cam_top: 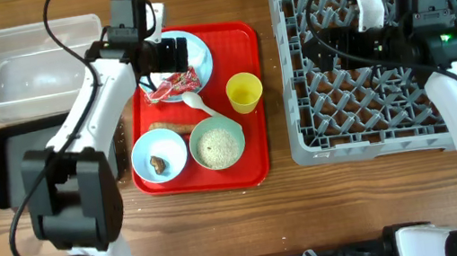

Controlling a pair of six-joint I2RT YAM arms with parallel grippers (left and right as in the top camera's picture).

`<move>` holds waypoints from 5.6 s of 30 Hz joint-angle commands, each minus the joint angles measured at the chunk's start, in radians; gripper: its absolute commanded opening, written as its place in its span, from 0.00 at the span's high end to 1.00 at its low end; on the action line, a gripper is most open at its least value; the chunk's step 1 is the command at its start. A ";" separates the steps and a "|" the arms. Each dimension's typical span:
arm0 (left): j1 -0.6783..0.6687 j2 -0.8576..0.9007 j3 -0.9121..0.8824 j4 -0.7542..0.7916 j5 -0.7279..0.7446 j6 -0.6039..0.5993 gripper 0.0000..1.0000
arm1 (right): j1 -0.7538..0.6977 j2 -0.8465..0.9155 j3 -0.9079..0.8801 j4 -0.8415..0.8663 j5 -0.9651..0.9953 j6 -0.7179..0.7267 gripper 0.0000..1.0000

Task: Sort waste into correct bins and load items into the dishwasher rack
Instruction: 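Grasp the red wrapper with the left gripper and drop it in the clear bin, then grasp the yellow cup with the left gripper and lift it, then hand the yellow cup from the left gripper to the right gripper, then place the yellow cup upside down in the dish rack with the right gripper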

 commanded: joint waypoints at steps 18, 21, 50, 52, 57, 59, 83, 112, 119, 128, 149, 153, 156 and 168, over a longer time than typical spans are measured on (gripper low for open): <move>-0.003 0.259 0.014 0.074 -0.032 0.463 0.79 | 0.000 0.009 0.024 -0.005 -0.010 -0.003 0.00; -0.003 0.259 0.014 0.081 -0.032 0.459 0.96 | 0.000 0.009 0.024 -0.005 -0.010 -0.002 0.00; 0.490 0.082 0.093 0.259 -0.224 -0.317 0.24 | 0.000 0.009 0.024 0.014 -0.010 0.017 0.00; 0.477 0.080 0.093 0.269 -0.224 -0.292 0.00 | 0.000 0.009 0.024 0.014 -0.010 0.017 0.00; 0.398 0.021 0.093 0.228 -0.225 -0.146 0.00 | 0.000 0.009 0.024 0.014 -0.010 0.016 0.00; 0.348 -0.036 0.093 0.148 -0.225 -0.139 0.00 | 0.000 0.009 0.024 0.014 -0.010 0.017 0.00; -0.255 0.095 0.077 -0.196 0.162 0.065 0.07 | 0.000 0.009 0.023 -0.002 -0.009 0.015 0.00; 0.072 -0.047 0.093 -0.193 1.110 -0.081 0.96 | 0.046 0.099 0.023 0.226 -0.453 -0.050 0.02; 0.076 -0.047 0.093 -0.192 1.372 -0.081 0.96 | 0.102 0.227 0.023 0.462 -0.875 -0.126 0.03; -0.005 -0.047 0.093 -0.171 1.356 -0.081 0.96 | 0.207 0.246 0.023 0.570 -0.904 -0.114 0.16; -0.005 -0.047 0.093 -0.173 1.204 -0.082 0.44 | 0.053 0.246 0.023 0.558 -0.777 0.025 0.57; -0.010 -0.047 0.093 -0.180 0.950 -0.081 0.41 | -0.029 0.234 0.023 0.362 -0.474 0.101 0.58; -0.054 -0.047 0.084 -0.192 0.573 -0.093 0.41 | -0.043 0.161 0.027 0.165 -0.208 0.125 0.57; -0.158 -0.046 0.083 -0.188 0.117 -0.125 0.36 | 0.040 -0.063 0.023 -0.502 0.525 0.228 0.56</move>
